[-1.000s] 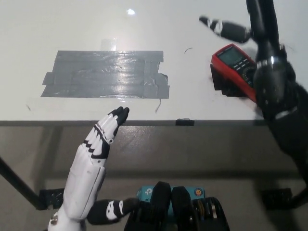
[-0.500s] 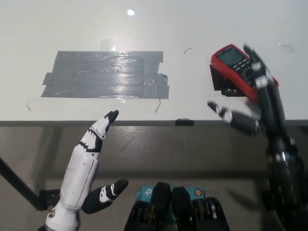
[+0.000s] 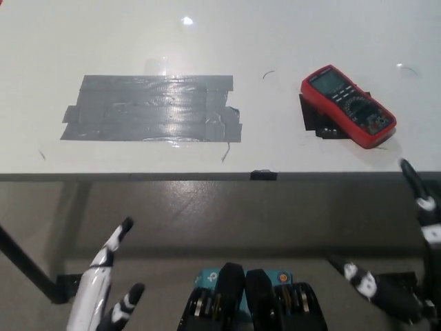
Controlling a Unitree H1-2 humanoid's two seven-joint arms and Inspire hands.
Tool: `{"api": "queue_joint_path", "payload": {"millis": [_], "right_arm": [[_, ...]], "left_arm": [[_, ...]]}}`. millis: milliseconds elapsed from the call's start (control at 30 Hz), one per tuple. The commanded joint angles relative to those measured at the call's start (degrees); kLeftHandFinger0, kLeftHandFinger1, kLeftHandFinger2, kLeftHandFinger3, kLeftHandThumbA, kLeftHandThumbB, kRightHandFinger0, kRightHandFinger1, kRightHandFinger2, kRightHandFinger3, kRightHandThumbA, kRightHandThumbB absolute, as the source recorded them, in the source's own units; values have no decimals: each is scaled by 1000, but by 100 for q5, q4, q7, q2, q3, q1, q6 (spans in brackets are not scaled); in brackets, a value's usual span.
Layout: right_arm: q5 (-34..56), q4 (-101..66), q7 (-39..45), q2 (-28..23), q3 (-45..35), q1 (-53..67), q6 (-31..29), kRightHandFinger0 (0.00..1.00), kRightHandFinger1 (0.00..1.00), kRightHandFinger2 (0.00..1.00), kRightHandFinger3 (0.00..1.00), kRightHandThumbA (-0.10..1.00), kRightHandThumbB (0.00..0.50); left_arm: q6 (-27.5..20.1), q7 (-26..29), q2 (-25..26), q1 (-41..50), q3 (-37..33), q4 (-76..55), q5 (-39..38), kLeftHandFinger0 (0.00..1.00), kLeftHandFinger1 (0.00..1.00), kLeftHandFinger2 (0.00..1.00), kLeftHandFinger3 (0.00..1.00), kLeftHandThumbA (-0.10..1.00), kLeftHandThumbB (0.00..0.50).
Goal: The robot first picks the multimeter with right hand and then unfolds the black stand on the back of it using left hand
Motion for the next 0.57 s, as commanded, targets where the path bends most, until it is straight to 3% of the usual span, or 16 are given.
{"api": "queue_joint_path", "payload": {"millis": [0,100,200,300,533], "right_arm": [[361,368,198,136,-211,147,-572,1000,1000,1000,1000,967,426],[527,995,225,226,-290,166,-826,1000,1000,1000,1000,961,425],[696,1767,268,327,-389,175,-1059,1000,1000,1000,1000,966,418],[750,2524,369,345,-434,85,-1257,1000,1000,1000,1000,961,406],[1301,3495,782,404,-529,-55,-1350,1000,1000,1000,1000,982,419]], "left_arm": [[-135,176,28,79,129,95,-353,1000,1000,1000,1000,1000,172],[-185,187,23,93,118,170,-424,1000,1000,1000,1000,1000,178],[-185,231,62,122,6,269,-546,1000,1000,1000,1000,1000,137],[-185,270,141,143,-79,377,-600,1000,1000,1000,1000,1000,130],[-185,70,165,4,-135,834,-1198,1000,1000,1000,1000,1000,142]]}}
